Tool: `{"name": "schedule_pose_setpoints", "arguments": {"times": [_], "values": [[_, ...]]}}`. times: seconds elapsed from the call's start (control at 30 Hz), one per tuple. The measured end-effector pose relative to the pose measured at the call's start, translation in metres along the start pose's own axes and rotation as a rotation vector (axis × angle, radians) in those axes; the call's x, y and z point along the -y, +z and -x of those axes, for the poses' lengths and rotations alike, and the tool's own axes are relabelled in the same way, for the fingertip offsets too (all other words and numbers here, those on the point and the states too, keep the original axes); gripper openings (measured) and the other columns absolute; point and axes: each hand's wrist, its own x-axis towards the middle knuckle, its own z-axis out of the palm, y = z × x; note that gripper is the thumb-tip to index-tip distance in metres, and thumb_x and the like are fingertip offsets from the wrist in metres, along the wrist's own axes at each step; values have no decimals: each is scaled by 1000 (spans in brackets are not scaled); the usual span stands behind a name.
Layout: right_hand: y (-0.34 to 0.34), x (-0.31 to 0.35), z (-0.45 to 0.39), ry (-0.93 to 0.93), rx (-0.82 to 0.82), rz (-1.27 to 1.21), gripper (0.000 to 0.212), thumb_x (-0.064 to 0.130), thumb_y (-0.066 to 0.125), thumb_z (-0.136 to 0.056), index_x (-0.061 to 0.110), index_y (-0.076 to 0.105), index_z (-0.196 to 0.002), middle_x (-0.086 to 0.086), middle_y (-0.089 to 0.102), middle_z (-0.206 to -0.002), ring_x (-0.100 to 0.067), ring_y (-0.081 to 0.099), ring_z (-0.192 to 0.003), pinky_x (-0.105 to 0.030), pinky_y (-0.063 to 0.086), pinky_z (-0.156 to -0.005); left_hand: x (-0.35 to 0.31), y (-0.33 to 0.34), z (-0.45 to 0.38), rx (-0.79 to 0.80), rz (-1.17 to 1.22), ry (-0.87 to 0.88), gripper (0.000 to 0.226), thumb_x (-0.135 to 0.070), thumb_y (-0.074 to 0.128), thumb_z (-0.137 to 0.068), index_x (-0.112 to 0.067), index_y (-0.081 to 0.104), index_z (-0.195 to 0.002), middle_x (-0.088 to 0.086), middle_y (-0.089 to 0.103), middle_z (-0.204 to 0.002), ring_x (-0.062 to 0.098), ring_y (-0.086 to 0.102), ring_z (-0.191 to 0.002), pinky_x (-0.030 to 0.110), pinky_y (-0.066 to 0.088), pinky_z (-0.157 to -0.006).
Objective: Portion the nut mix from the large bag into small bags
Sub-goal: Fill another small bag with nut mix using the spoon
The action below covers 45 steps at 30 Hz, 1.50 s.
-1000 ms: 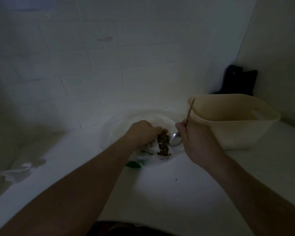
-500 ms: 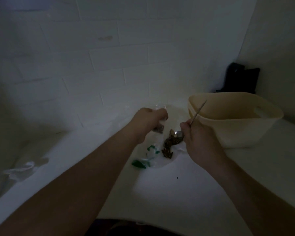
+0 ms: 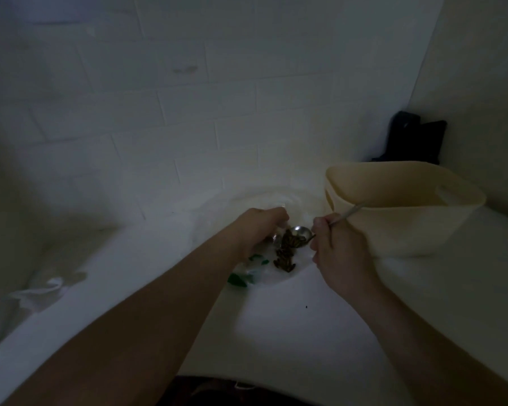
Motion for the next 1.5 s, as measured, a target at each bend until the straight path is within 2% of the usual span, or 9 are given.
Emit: {"name": "schedule_pose_setpoints", "arguments": {"times": [0.13,0.23,0.4,0.53,0.67,0.93,1.1,1.37,1.5], "values": [[2,-3,-2,24,8,-28,42,41,36,-110,19,58,-82,-4,66,-73,-22,66,-66,-49,57,-67,2,2,-2,10,40,-31,32,-44,71,-76,-13,78,-83,9,73,-87,25,61,-73,30,46,-70],[2,-9,-3,59,-1,-81,39,40,36,-110,22,59,-84,-1,68,-74,-17,67,-63,-47,59,-66,1,0,-4,31,65,-24,33,-40,69,-89,-8,78,-84,9,75,-87,26,62,-79,33,49,-73],[4,-11,1,131,-30,-179,33,34,38,-111,20,60,-91,0,70,-76,-13,66,-54,-35,56,-58,2,-12,-1,108,22,10,29,-37,64,-93,-12,75,-84,8,70,-83,21,60,-69,28,46,-64],[4,-10,4,212,-49,-333,35,35,39,-111,12,63,-98,-9,71,-80,-21,66,-58,-42,58,-60,0,-20,7,-61,-66,104,22,-34,68,-93,-13,74,-96,5,74,-88,16,69,-70,28,46,-68],[-2,-1,3,223,-77,-422,38,38,40,-110,14,65,-96,-10,71,-78,-16,65,-59,-38,58,-60,5,-26,12,-201,-30,315,10,-20,73,-93,-18,69,-102,5,75,-91,7,71,-65,14,48,-52],[-31,30,-7,59,-83,-209,39,46,35,-109,24,65,-96,3,72,-76,-9,68,-61,-40,61,-67,41,-22,9,-233,-196,397,31,-39,78,-84,-40,64,-112,-16,73,-99,4,73,-87,30,61,-84],[-39,50,-15,-71,-89,-168,37,42,34,-109,23,63,-96,4,70,-75,-9,69,-62,-45,61,-67,40,-15,10,-271,-181,413,43,-56,80,-80,-41,62,-115,-15,71,-100,4,73,-83,21,59,-70],[-27,55,-18,-284,-20,-41,28,35,36,-110,23,60,-102,8,65,-79,-7,66,-67,-45,58,-65,32,-8,6,-326,-279,428,60,-71,73,-76,-40,60,-126,-17,71,-99,2,72,-82,37,63,-81],[-22,43,-19,-375,-1,11,30,40,32,-109,27,58,-106,7,63,-85,-11,63,-73,-45,56,-67,32,-6,6,-323,-270,415,47,-68,75,-78,-41,64,-115,-17,71,-97,2,72,-80,37,63,-80]]}}
